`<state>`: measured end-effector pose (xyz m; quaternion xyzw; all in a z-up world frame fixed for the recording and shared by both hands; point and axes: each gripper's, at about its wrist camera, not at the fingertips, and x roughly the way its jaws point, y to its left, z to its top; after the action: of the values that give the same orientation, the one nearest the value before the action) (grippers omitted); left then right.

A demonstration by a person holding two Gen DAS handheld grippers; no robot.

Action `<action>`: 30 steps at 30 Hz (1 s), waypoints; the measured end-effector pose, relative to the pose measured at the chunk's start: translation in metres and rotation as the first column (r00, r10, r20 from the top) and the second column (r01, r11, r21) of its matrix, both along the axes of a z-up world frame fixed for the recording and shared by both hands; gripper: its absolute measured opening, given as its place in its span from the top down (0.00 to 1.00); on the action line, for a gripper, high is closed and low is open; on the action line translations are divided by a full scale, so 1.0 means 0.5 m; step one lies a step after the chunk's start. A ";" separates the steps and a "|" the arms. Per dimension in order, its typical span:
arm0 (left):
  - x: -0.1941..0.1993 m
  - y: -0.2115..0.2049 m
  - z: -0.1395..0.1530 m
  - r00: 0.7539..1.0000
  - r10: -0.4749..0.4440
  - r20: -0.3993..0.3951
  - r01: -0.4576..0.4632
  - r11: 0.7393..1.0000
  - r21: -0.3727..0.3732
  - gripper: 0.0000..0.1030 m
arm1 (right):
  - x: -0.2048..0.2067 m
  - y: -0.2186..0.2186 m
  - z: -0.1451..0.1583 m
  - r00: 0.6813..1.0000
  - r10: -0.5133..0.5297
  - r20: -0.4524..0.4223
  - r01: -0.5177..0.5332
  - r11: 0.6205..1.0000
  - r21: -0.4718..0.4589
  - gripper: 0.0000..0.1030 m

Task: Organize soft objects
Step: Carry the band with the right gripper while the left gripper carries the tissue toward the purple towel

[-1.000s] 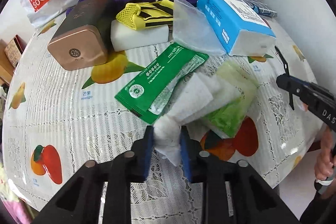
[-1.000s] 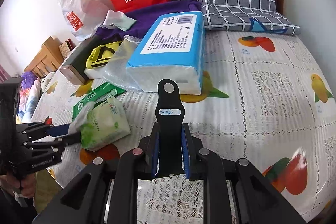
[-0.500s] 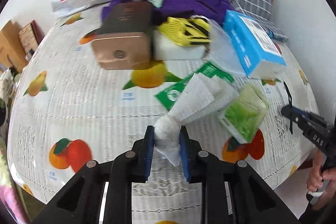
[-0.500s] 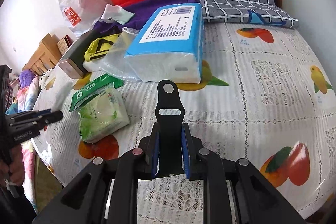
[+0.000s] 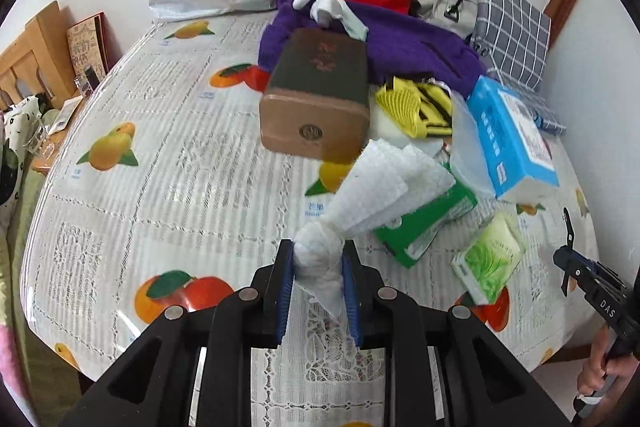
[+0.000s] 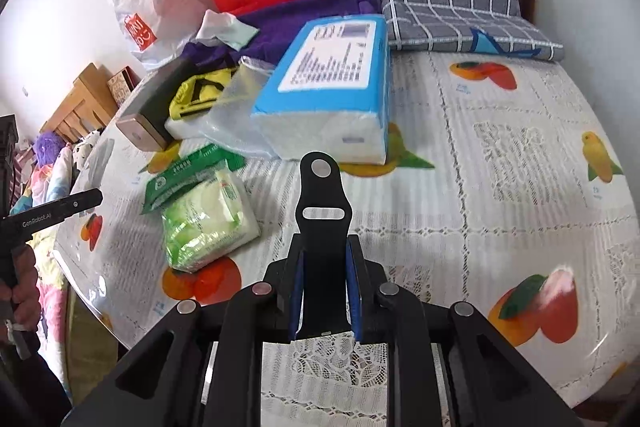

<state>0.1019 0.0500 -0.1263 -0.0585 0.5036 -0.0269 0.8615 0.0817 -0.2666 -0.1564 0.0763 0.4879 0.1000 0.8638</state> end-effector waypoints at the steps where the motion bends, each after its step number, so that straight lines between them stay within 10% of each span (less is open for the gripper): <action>1: 0.002 0.000 0.005 1.000 0.002 0.006 -0.002 1.000 -0.001 0.78 | 0.000 0.000 0.009 1.000 -0.002 0.007 0.002 1.000 0.000 0.82; 30: 0.138 0.040 0.130 0.995 0.017 0.103 -0.011 0.998 -0.063 0.78 | 0.135 0.021 0.183 0.988 0.009 0.156 -0.005 1.000 -0.024 0.82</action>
<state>0.1711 0.0699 -0.0614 -0.0873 0.4568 -0.0396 0.8844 0.1490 -0.2559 -0.0650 0.0563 0.4202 0.1030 0.8998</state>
